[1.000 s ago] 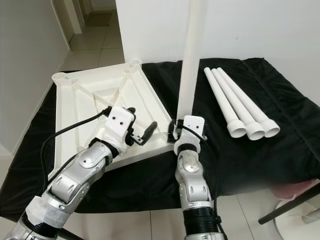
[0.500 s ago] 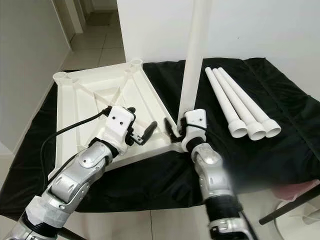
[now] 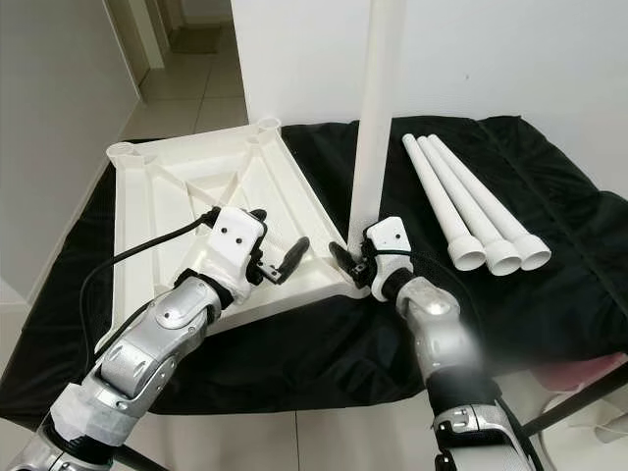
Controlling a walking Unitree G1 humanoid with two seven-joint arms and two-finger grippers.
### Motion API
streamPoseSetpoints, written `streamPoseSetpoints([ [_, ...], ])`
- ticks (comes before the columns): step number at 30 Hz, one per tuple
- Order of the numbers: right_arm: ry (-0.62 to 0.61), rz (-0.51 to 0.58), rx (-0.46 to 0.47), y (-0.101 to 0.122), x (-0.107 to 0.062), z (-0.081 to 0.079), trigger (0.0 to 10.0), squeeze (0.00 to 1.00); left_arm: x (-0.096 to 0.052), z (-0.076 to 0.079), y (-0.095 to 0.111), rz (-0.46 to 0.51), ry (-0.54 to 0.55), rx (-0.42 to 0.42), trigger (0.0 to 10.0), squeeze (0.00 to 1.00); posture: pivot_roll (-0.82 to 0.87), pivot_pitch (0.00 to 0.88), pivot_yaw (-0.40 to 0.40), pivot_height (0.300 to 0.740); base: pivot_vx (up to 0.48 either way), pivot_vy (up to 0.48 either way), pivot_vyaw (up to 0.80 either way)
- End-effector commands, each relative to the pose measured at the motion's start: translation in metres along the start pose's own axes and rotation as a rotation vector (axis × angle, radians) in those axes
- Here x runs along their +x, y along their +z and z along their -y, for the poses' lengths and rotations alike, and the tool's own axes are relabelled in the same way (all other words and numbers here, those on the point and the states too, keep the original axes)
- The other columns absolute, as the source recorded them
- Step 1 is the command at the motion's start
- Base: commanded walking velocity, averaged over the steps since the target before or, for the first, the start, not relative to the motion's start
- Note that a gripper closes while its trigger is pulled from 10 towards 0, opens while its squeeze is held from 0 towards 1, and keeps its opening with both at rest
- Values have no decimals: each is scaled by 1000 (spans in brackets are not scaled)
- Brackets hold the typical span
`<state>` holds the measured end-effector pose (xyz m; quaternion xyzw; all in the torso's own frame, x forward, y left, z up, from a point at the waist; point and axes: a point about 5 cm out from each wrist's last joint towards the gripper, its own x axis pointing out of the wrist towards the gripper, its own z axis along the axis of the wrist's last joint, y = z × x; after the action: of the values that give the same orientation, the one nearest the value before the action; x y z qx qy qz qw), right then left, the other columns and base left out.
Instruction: Building children table
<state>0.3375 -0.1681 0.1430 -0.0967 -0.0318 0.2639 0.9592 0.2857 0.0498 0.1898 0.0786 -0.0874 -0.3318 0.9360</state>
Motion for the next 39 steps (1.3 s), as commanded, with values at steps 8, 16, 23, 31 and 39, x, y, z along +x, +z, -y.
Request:
streamPoseSetpoints([
  [8,-30,-38,87,-14,-4,-7,10000,0,-1,6,-1,-1,-124,14,10000,0,-73,0,65,740,0,0,0],
  [16,-104,-50,146,-15,-2,-13,10000,0,0,7,-2,-2,-127,9,10000,0,-78,0,66,740,0,0,0],
  [23,-299,-75,228,-10,3,-18,10000,0,0,8,-3,-5,-128,1,10000,0,-86,7,59,740,0,0,0],
  [31,-485,-101,254,-6,5,-28,10000,0,-1,9,-3,-5,-120,-5,10000,0,-84,17,51,740,0,0,0],
  [39,-739,-133,265,0,3,-46,10000,0,-2,8,-3,-8,-111,-5,10000,0,-74,21,51,740,0,0,0],
])
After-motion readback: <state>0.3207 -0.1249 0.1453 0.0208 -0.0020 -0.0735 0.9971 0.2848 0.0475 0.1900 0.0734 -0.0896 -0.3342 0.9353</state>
